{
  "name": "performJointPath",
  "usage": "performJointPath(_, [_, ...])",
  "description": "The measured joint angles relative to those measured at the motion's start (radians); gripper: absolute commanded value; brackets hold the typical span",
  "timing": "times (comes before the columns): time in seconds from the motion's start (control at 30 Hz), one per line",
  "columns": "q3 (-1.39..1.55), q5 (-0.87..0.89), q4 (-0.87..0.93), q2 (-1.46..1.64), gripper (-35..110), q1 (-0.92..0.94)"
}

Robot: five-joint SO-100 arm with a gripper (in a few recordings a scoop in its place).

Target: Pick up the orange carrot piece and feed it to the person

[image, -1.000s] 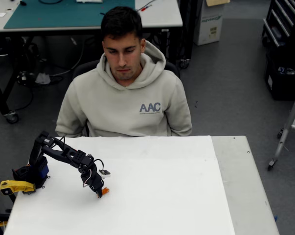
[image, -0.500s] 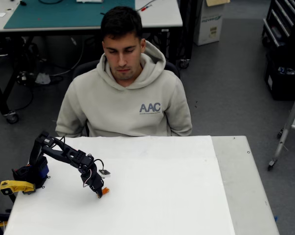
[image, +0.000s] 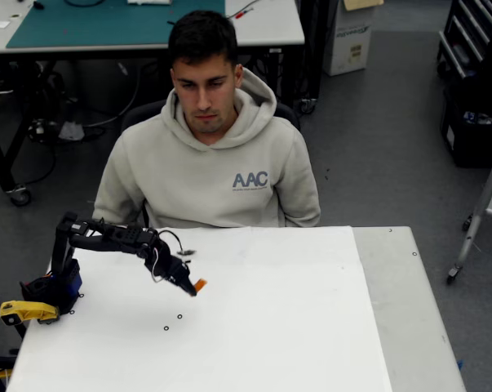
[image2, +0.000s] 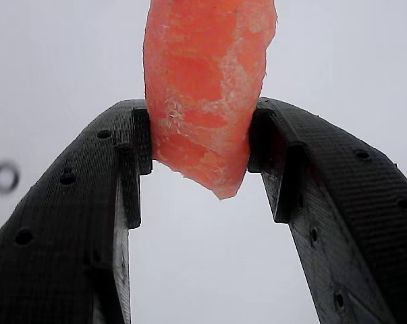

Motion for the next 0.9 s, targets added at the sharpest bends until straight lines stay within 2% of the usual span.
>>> performJointPath(0.33, [-0.345,-0.002,0.0,-0.025,-2,-0.178])
performJointPath(0.9, [-1.16,-0.009,0.002,-0.518,-2,-0.482])
